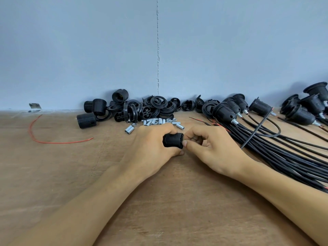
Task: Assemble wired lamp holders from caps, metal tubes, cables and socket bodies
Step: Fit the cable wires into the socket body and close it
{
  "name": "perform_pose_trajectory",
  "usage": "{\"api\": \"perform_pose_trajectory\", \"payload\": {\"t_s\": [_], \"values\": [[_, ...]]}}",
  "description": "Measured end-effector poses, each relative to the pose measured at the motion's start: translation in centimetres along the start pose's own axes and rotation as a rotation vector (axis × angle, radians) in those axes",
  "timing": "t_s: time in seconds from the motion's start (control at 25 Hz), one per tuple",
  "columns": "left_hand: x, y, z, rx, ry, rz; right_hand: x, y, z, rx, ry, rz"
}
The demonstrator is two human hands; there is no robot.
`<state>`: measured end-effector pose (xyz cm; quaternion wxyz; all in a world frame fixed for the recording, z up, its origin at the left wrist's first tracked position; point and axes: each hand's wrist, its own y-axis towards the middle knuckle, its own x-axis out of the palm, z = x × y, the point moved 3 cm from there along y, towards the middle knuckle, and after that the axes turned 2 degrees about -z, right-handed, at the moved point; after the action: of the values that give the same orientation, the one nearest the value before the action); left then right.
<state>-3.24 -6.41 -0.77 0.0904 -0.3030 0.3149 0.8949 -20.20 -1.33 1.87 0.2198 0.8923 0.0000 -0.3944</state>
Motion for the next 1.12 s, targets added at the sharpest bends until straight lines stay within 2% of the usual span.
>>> {"api": "perform_pose_trajectory", "payload": {"t_s": [0.2, 0.6, 0.92, 1.12], "values": [[0.26, 0.05, -0.31, -0.006, -0.062, 0.055, 0.04, 0.02, 0.16, 0.021, 0.025, 0.055], [0.42, 0.16, -0.27, 0.008, -0.018, 0.081, 0.21, -0.05, 0.23, 0.025, 0.002, 0.117], [0.49, 0.16, -0.23, 0.023, 0.019, 0.043, 0.05, -0.03, 0.12, -0.061, -0.089, 0.054], [0.47, 0.06, -0.34, -0.002, 0.013, 0.075, 0.21, -0.08, 0.45, -0.010, -0.031, 0.075]]}}
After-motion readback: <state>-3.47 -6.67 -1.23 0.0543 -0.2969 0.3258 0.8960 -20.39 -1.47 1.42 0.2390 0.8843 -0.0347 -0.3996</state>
